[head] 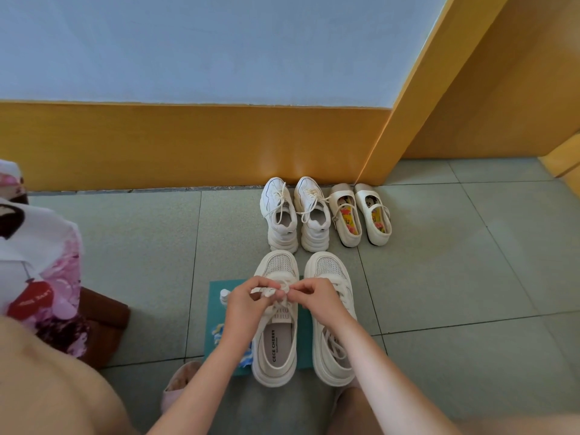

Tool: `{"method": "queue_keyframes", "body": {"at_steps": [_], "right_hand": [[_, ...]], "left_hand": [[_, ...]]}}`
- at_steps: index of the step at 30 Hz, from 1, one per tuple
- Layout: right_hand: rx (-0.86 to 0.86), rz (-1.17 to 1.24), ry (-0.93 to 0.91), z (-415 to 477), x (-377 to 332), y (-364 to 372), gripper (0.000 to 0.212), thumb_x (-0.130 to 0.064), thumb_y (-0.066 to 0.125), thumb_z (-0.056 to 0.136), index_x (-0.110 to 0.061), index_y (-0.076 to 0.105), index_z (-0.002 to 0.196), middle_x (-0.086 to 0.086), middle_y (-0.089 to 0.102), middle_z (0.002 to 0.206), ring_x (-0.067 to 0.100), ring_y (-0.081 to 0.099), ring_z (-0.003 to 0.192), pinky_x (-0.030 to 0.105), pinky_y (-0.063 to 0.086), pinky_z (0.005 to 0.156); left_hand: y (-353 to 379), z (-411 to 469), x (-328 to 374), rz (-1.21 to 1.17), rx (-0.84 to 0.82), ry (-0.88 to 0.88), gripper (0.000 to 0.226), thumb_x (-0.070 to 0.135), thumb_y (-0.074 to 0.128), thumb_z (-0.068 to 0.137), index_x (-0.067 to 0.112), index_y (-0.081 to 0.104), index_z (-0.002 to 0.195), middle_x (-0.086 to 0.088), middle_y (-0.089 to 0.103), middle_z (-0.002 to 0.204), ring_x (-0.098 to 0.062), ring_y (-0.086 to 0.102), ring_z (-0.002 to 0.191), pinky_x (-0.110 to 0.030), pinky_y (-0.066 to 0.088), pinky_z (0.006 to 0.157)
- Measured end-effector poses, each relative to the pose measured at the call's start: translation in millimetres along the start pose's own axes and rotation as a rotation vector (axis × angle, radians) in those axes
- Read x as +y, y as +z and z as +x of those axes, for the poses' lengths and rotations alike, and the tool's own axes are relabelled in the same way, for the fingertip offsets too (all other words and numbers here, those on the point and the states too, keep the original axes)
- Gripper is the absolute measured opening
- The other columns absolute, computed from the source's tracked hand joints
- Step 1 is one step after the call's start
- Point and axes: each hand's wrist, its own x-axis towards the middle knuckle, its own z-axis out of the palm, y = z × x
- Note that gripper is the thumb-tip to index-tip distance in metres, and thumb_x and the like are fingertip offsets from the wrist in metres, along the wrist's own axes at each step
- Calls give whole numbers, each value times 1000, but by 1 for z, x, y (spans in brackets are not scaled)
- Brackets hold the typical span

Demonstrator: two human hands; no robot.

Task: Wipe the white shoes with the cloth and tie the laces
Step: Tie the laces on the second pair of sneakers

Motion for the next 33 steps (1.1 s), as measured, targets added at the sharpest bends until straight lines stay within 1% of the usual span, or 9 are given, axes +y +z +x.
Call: {"method": "queue_keyframes", "body": {"at_steps": [3, 5, 7, 11, 15, 21, 29, 31, 33], "right_hand": [[-14, -128, 18, -3, 0, -3, 18, -15, 65, 88, -26, 66, 73, -10, 66, 71, 4, 62, 72, 24, 48, 78], [-7, -250, 46, -5, 0, -6, 11, -22, 62, 90, -20, 66, 80, -7, 65, 77, 11, 62, 80, 29, 48, 82], [5, -445, 75, -7, -1, -11, 13, -26, 58, 92, -17, 65, 88, -6, 63, 82, 15, 61, 83, 30, 47, 79], [-23, -811, 62, -10, -2, -17, 14, -20, 50, 96, -16, 63, 100, -4, 62, 90, 16, 58, 81, 29, 42, 69], [-52, -1071, -40, -13, -1, -15, 15, -9, 51, 94, -13, 59, 105, 3, 61, 106, 23, 60, 96, 34, 45, 77], [-52, -1150, -119, -17, 3, -17, 18, -9, 50, 94, -12, 55, 111, 5, 57, 113, 23, 56, 102, 34, 44, 80], [-15, -1153, -139, -21, 5, -17, 19, -10, 51, 94, -14, 56, 112, 2, 57, 113, 20, 54, 104, 32, 43, 79], [19, -1017, -89, -23, 4, -19, 13, -15, 51, 94, -17, 59, 105, -2, 59, 106, 16, 57, 96, 30, 42, 77], [58, -796, -17, -25, 3, -28, 8, -24, 54, 94, -22, 61, 99, -10, 60, 94, 10, 57, 86, 27, 44, 74]], "left_hand": [[-3, 0, -4, -4, 31, -5, 12, 11, 70, 80, 15, 74, 90, 5, 73, 90, -7, 67, 90, -13, 49, 77], [-6, -1, -6, -20, 36, -13, 16, 16, 65, 85, 15, 74, 98, 8, 71, 101, -3, 63, 99, -15, 46, 87], [-9, -4, -8, -31, 83, -32, 15, 20, 62, 87, 17, 74, 96, 10, 69, 104, 1, 60, 100, -20, 43, 91], [-9, -11, -11, -53, 216, -103, 13, 18, 57, 91, 17, 71, 89, 1, 69, 84, -12, 63, 83, -24, 49, 71], [-7, -17, -13, -166, 249, -200, 17, 14, 51, 94, 5, 66, 93, -11, 71, 83, -12, 71, 69, -19, 53, 51], [-5, -18, -12, -248, 276, -283, 17, 13, 49, 96, 4, 63, 96, -13, 71, 85, -8, 70, 63, -18, 53, 47], [-4, -14, -11, -127, 320, -307, 16, 14, 52, 94, 4, 64, 97, -9, 70, 81, -14, 68, 73, -18, 54, 48], [-6, -14, -8, -28, 309, -254, 16, 16, 54, 93, 6, 66, 94, -6, 70, 80, -14, 67, 74, -24, 56, 54], [-10, -14, -4, 149, 283, -156, 11, 20, 58, 90, 13, 66, 93, -1, 69, 88, -12, 64, 82, -32, 55, 71]]}}
